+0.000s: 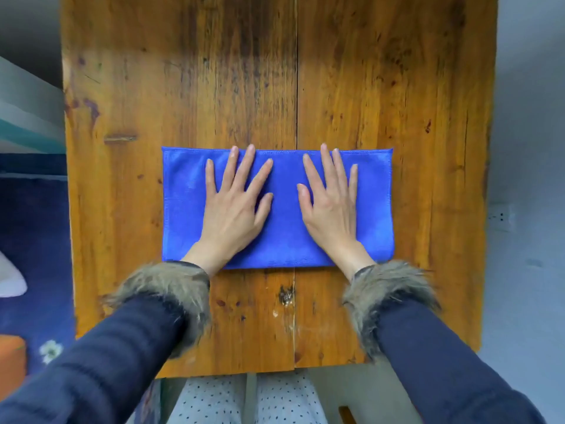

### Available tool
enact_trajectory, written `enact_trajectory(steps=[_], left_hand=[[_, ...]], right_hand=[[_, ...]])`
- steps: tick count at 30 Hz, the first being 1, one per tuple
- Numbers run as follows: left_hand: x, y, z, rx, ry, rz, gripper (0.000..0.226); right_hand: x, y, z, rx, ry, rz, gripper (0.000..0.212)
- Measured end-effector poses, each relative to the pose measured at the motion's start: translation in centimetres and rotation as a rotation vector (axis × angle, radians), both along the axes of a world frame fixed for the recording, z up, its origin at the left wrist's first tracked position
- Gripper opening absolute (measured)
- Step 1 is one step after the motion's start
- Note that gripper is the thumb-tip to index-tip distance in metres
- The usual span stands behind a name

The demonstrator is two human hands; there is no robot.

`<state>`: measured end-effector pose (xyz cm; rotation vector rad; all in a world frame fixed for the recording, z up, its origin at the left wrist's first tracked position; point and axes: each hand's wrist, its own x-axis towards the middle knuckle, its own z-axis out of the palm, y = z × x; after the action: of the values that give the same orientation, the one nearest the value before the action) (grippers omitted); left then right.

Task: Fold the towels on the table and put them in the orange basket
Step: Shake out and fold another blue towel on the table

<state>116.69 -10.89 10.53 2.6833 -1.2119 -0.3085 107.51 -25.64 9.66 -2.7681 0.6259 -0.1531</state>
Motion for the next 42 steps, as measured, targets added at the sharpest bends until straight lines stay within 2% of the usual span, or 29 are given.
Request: enact_trajectory(steps=[8, 11, 14, 19, 22, 25, 27, 30, 34, 42], left_hand=[[3.8, 5.7, -0.7, 0.089, -0.081, 0.011, 0.052], [2.1, 7.0, -0.1, 0.048, -0.066, 0.068, 0.053], [-1.3, 7.8, -0.2, 0.028, -0.044, 0.020, 0.053], [-2.5, 8.5, -1.0, 0.092, -0.066, 0.062, 0.052], [-2.1, 8.5, -0.4, -0.071, 0.013, 0.092, 0.047], [-1.8, 9.1, 0.8, -0.243, -0.028, 0.300, 0.038], [-1.3, 9.5, 1.6, -0.238, -0.026, 0.575, 0.033], [-0.5, 9.8, 2.0, -0.155, 0.122, 0.854, 0.032], [0.2, 9.6, 2.1, -0.062, 0.226, 0.872, 0.035], [1.5, 8.5, 2.5, 0.079, 0.316, 0.863, 0.030]], right_hand=[[-3.5, -6.7, -0.8, -0.014, 0.008, -0.135, 0.049], [-4.3, -5.3, -0.2, -0.049, -0.054, -0.118, 0.048], [-6.1, -2.2, -0.3, -0.022, -0.068, -0.022, 0.049], [-7.8, -1.5, -1.2, -0.030, 0.024, -0.120, 0.050], [-7.3, -1.2, -0.7, -0.001, 0.044, -0.148, 0.052], [-6.8, 0.2, 0.4, 0.015, 0.037, -0.177, 0.054], [-6.1, 1.9, 1.0, 0.003, 0.032, -0.103, 0.054], [-4.6, 4.9, 1.3, -0.011, 0.050, 0.026, 0.053], [-2.9, 7.6, 0.6, -0.033, 0.135, 0.082, 0.054], [-2.6, 8.1, -0.4, -0.130, 0.243, 0.091, 0.057]])
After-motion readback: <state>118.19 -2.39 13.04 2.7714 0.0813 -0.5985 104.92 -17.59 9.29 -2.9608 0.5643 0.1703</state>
